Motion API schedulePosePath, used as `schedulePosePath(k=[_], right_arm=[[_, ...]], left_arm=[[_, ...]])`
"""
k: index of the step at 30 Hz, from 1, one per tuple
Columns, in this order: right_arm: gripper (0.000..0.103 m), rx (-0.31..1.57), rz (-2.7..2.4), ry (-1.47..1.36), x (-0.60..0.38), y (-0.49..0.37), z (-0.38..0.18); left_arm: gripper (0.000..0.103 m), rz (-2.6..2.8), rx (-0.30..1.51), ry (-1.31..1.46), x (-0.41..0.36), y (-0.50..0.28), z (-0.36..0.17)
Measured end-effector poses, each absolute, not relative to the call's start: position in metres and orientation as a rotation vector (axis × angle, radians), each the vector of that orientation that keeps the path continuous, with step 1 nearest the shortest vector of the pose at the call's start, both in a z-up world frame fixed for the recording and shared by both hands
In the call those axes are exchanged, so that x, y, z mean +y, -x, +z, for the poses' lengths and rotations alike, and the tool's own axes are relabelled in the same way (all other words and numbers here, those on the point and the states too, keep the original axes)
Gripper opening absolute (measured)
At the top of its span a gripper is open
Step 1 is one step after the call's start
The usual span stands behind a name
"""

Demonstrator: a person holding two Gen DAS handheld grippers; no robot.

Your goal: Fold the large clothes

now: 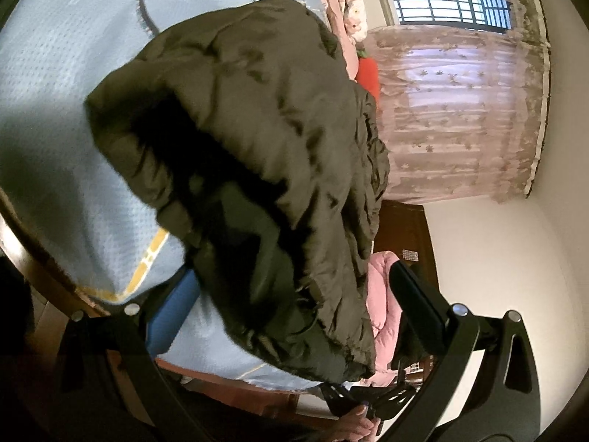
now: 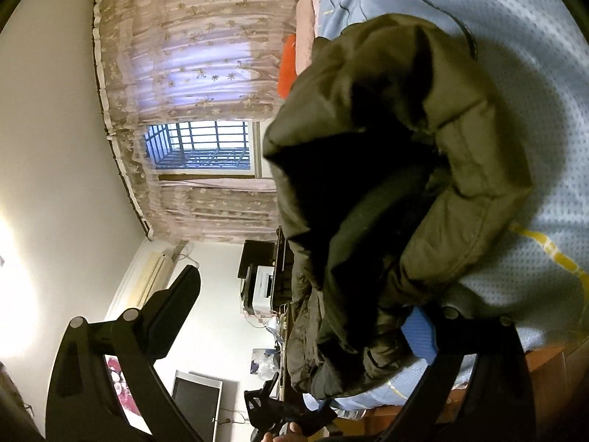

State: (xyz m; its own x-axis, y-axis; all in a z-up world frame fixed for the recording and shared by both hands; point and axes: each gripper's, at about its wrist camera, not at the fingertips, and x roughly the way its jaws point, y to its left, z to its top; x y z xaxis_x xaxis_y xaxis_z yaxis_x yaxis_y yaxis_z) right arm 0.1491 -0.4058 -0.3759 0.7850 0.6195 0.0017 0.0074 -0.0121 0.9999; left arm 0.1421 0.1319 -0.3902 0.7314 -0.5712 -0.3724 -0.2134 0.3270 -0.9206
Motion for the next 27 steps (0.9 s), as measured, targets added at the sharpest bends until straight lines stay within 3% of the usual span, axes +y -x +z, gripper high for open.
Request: schedulePosePath(k=[21, 27], right_arm=[[0.099, 0.534, 0.520, -1.512, -0.404, -0.155, -0.376], [0.097, 0.494, 0.607, -1.461, -0.401, -0.158, -0.352]], left_arm=[[0.101, -0.280, 0.687, 1.167, 0.132, -0.161, -0.375], [0.101, -0.283, 0.679, 1.153, 0.131, -0.162, -0.372]])
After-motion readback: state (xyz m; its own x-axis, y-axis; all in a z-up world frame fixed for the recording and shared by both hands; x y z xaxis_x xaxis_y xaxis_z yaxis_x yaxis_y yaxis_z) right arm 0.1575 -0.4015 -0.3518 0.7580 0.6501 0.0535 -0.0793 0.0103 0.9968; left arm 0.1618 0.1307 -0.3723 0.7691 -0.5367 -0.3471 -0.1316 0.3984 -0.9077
